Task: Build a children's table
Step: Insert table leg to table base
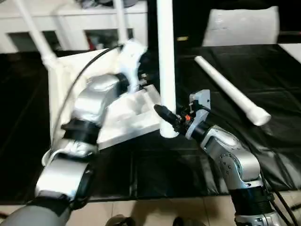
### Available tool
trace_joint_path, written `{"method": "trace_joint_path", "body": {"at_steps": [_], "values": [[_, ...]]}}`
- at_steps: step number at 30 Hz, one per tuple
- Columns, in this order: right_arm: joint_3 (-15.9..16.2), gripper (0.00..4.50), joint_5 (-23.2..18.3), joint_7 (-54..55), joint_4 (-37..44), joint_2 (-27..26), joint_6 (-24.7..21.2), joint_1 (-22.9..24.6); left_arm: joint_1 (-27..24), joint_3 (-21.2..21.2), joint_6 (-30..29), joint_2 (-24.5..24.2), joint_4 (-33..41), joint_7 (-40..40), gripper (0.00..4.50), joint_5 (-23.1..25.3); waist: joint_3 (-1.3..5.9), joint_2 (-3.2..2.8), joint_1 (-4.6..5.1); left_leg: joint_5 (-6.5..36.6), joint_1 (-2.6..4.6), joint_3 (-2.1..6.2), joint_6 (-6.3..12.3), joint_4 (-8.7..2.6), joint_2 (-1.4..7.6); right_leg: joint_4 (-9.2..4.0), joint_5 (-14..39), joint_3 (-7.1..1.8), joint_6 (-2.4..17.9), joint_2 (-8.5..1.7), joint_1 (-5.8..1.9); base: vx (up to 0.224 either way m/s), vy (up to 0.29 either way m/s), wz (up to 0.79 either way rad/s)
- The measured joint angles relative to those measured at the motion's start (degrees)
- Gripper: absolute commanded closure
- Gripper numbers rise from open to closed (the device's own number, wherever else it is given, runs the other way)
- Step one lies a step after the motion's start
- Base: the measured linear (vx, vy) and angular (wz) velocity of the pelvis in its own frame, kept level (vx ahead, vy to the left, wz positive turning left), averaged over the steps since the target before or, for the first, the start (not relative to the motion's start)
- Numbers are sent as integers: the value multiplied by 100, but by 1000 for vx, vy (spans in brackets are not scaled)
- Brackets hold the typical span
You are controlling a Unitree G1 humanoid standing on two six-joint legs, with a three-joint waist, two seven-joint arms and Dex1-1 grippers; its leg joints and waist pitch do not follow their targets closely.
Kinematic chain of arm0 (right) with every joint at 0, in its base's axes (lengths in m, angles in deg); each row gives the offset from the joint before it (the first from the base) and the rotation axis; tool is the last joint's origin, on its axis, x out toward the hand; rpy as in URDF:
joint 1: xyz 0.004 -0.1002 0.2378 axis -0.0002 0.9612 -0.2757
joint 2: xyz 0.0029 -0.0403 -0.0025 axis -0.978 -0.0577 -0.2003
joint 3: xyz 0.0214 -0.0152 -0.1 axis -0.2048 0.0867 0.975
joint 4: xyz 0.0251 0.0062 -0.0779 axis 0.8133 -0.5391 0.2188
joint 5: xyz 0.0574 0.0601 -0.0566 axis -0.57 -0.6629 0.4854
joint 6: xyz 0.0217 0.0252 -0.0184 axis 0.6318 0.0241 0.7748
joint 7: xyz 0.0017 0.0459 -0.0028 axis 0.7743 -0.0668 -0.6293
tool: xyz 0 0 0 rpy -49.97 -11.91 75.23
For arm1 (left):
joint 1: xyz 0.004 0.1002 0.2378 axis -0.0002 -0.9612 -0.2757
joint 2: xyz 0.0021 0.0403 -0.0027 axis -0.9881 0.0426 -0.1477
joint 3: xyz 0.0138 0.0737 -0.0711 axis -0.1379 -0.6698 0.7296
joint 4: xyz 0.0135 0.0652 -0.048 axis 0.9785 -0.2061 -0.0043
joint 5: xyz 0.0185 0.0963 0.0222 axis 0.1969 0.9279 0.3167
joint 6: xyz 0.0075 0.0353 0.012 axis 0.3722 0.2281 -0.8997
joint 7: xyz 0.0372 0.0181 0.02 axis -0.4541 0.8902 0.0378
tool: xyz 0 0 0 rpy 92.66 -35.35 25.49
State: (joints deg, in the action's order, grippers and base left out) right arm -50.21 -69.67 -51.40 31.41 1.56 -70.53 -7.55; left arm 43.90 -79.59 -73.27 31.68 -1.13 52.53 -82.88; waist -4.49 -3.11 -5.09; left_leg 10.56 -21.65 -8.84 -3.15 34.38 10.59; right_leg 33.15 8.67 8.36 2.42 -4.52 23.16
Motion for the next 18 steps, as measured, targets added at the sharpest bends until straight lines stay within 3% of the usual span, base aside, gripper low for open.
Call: {"method": "trace_joint_path", "body": {"at_steps": [8, 18], "values": [[36, 262, 33, 18, -44, 24, -58, -54, -57, -263, -566, -84, 1083, 546, 177, -326, 0, 0, -4, -1, -25, -4, 2, 10, 4, 4, -9, 0, 10, 0, 17, 0, 0, 0], [114, 262, 95, 101, -197, -7, -103, -146, -216, -305, -602, -296, 1329, 500, 177, -288, 13, -25, 0, -6, -19, -7, -30, 18, 9, 1, -23, 2, -22, 1, 10, 0, 0, 0]]}}
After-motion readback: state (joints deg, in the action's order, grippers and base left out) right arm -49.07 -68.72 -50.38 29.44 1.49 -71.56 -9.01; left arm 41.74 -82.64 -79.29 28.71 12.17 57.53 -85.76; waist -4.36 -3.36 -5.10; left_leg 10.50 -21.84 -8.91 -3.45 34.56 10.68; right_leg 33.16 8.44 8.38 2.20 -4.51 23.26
